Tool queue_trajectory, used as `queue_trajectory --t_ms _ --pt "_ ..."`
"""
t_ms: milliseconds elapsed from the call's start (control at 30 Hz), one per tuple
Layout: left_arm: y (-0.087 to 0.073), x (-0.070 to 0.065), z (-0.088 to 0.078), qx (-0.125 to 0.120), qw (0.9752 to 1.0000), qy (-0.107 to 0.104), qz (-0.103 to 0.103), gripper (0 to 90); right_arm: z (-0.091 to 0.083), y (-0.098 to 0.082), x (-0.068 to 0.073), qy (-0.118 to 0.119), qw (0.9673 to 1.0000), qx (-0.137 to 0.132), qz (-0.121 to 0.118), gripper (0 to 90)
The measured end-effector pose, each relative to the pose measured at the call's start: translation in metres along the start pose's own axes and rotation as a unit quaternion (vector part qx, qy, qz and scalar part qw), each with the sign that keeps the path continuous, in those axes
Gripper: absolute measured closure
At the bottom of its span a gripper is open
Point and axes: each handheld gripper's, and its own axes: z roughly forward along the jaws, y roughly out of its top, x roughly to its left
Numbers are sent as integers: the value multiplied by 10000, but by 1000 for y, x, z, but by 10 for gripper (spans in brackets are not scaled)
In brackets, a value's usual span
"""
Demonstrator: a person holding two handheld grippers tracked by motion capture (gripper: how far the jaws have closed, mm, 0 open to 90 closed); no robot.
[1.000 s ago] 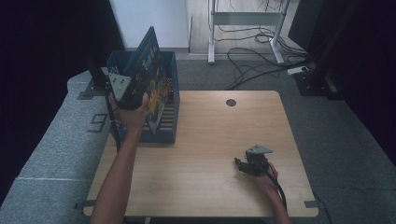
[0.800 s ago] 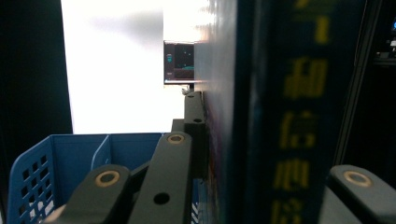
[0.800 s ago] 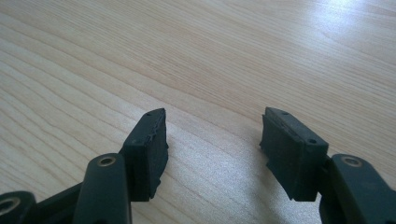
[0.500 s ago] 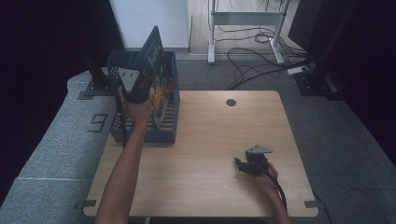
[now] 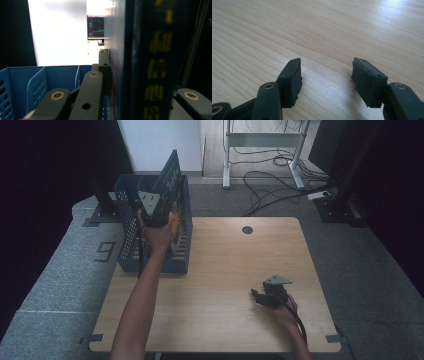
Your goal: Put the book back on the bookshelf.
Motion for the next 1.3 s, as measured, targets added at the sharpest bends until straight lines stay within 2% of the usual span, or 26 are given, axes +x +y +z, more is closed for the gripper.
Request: queue_trajectory --t_ms 500,800,1300 --pt "-14 -7 12 47 10000 59 54 821 0 0 0 -26 10000 -2 -31 397" --pt "-30 -9 17 205 9998 59 55 821 0 0 1 -46 10000 1 -39 396" --pt "-58 -10 16 391 9992 44 112 820 0 0 2 -46 10000 13 -70 390"
